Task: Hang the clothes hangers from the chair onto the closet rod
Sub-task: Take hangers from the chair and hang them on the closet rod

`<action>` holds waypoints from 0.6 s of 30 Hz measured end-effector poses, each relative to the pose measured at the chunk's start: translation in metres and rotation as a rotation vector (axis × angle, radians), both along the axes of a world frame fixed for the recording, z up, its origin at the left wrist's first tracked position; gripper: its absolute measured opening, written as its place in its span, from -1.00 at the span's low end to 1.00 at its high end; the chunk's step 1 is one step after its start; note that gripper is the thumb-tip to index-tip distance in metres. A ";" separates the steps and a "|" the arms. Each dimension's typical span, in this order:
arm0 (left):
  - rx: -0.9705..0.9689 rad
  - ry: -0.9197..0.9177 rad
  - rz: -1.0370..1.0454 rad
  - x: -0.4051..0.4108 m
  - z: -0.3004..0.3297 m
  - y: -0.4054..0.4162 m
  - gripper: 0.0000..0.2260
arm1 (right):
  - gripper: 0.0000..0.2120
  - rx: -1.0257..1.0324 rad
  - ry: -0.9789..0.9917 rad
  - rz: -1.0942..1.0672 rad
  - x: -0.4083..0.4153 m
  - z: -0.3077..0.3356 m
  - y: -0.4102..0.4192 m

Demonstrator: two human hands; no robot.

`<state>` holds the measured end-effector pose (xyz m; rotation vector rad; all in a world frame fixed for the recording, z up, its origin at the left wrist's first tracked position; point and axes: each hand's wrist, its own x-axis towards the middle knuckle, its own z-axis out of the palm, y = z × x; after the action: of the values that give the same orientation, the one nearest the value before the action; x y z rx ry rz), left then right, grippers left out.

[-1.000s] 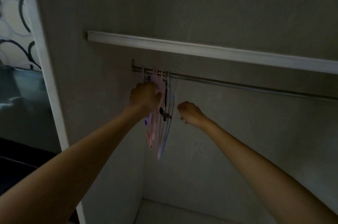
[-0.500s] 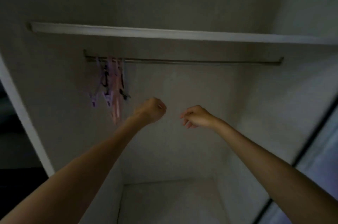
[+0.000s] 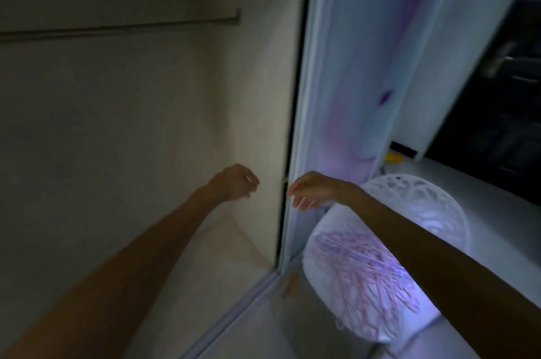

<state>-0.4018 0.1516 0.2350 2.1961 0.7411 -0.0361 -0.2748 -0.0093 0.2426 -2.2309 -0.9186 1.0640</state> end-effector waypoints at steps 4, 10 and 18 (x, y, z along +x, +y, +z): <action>-0.022 0.018 -0.150 0.077 -0.032 -0.061 -0.81 | -0.81 -0.084 0.041 -0.168 0.060 -0.027 -0.084; 0.041 0.148 -0.272 0.191 -0.088 -0.151 -0.74 | -0.73 -0.189 0.080 -0.358 0.146 -0.078 -0.192; -0.021 0.251 -0.138 0.271 -0.195 -0.178 -0.72 | -0.74 -0.304 0.135 -0.511 0.242 -0.188 -0.274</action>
<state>-0.1311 -0.0263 0.0404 2.2437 0.7202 -0.3935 -0.0324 -0.2830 0.0543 -2.4068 -0.1112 1.1374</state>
